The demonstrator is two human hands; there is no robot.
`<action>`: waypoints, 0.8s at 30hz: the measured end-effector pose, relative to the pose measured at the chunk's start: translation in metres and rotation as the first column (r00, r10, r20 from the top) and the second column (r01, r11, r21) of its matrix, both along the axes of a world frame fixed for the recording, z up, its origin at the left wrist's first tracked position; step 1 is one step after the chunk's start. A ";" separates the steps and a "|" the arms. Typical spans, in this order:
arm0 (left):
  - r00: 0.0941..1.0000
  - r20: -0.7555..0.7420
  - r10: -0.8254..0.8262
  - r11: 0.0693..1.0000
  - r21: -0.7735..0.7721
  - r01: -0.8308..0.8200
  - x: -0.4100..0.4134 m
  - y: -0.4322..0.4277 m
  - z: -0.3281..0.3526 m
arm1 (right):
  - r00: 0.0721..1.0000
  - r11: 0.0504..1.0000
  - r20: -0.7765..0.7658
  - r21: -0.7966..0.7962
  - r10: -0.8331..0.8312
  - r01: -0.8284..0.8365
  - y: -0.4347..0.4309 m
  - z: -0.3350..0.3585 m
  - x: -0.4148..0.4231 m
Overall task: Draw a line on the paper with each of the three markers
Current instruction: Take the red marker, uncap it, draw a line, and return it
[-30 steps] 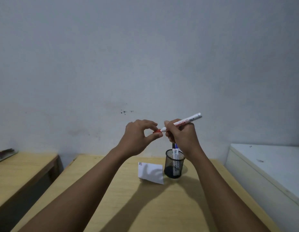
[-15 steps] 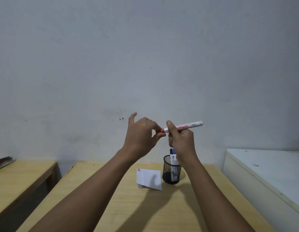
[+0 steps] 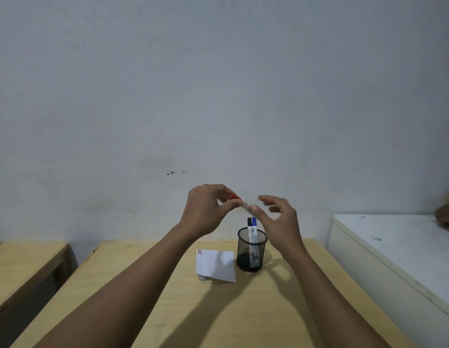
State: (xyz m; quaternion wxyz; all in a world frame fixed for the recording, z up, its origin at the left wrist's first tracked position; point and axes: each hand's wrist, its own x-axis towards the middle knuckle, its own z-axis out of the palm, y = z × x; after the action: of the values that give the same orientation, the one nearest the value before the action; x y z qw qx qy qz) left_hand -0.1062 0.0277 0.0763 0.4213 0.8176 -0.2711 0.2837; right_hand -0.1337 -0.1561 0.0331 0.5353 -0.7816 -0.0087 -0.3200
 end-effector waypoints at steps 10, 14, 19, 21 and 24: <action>0.994 -0.113 -0.003 0.995 -0.098 -0.008 0.037 -0.046 -0.022 | 0.996 0.976 0.086 -0.218 0.024 -0.005 -0.018 -0.014 0.042; 0.977 -0.113 0.183 0.966 0.205 -0.157 0.056 -0.038 -0.052 | 0.997 0.976 0.054 -0.204 -0.061 0.071 -0.036 -0.026 0.063; 0.939 -0.240 0.247 0.876 0.470 -0.110 0.075 -0.040 -0.092 | 0.991 0.938 -0.034 -0.328 -0.126 0.108 -0.038 -0.043 0.076; 0.926 -0.287 0.247 0.866 0.494 -0.078 0.080 -0.044 -0.101 | 0.989 0.925 -0.069 -0.367 -0.130 0.096 -0.037 -0.051 0.081; 0.929 -0.296 0.223 0.863 0.504 -0.047 0.086 -0.049 -0.108 | 0.986 0.923 -0.121 -0.381 -0.114 0.060 -0.038 -0.063 0.089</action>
State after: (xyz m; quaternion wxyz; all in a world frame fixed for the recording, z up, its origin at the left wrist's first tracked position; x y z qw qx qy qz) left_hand -0.0204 -0.0211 -0.0320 0.2208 0.9512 -0.1970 0.0878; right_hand -0.0448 -0.1942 -0.0296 0.3602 -0.8899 0.0026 -0.2799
